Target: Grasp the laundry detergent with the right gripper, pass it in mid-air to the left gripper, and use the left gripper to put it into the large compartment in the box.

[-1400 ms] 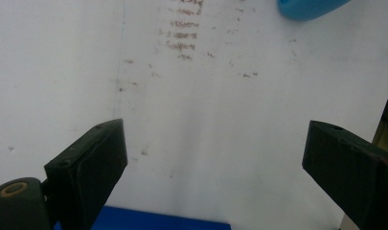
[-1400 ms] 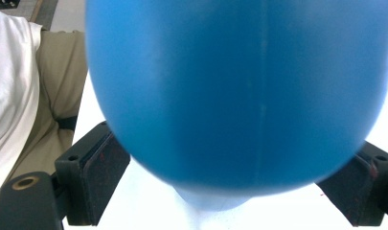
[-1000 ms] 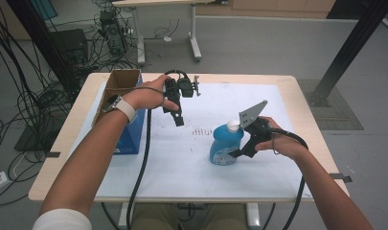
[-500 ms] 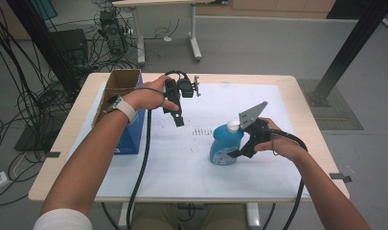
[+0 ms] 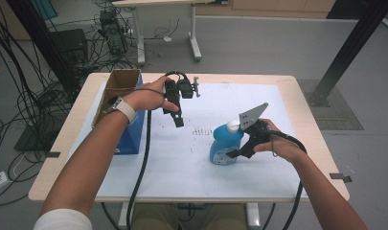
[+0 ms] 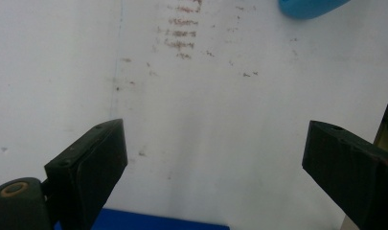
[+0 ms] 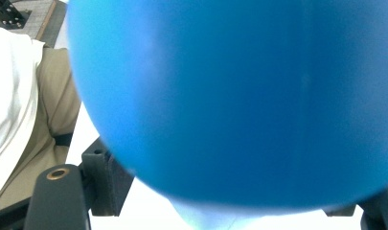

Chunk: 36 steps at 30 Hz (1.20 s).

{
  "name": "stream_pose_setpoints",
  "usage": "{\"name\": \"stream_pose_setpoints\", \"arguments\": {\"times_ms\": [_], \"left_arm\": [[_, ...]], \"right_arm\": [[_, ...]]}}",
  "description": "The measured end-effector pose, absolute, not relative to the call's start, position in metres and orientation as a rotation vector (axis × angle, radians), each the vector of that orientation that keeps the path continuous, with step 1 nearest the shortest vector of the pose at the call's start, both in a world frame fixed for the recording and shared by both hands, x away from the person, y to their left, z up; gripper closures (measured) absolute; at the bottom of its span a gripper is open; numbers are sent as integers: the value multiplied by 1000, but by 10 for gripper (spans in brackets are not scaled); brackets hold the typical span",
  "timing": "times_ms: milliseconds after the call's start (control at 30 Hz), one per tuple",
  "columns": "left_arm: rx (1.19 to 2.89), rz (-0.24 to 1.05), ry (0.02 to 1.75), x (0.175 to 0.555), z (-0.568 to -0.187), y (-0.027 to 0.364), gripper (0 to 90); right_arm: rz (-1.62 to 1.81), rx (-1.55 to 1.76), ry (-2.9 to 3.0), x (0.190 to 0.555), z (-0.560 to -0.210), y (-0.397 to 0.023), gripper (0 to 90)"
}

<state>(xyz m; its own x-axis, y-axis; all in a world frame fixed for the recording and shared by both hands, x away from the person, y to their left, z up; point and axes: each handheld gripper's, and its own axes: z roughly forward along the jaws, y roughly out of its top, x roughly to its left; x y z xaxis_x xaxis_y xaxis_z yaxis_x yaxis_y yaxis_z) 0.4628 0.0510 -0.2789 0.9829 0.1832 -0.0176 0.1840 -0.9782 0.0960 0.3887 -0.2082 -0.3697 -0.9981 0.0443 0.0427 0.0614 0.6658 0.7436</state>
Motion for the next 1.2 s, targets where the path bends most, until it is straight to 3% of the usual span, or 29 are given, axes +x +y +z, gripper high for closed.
{"name": "stream_pose_setpoints", "arguments": {"times_ms": [1200], "left_arm": [[3036,-19,286,464,-282,52,86]], "right_arm": [[-1349,-112,-2815,389,-380,-211,275]]}}
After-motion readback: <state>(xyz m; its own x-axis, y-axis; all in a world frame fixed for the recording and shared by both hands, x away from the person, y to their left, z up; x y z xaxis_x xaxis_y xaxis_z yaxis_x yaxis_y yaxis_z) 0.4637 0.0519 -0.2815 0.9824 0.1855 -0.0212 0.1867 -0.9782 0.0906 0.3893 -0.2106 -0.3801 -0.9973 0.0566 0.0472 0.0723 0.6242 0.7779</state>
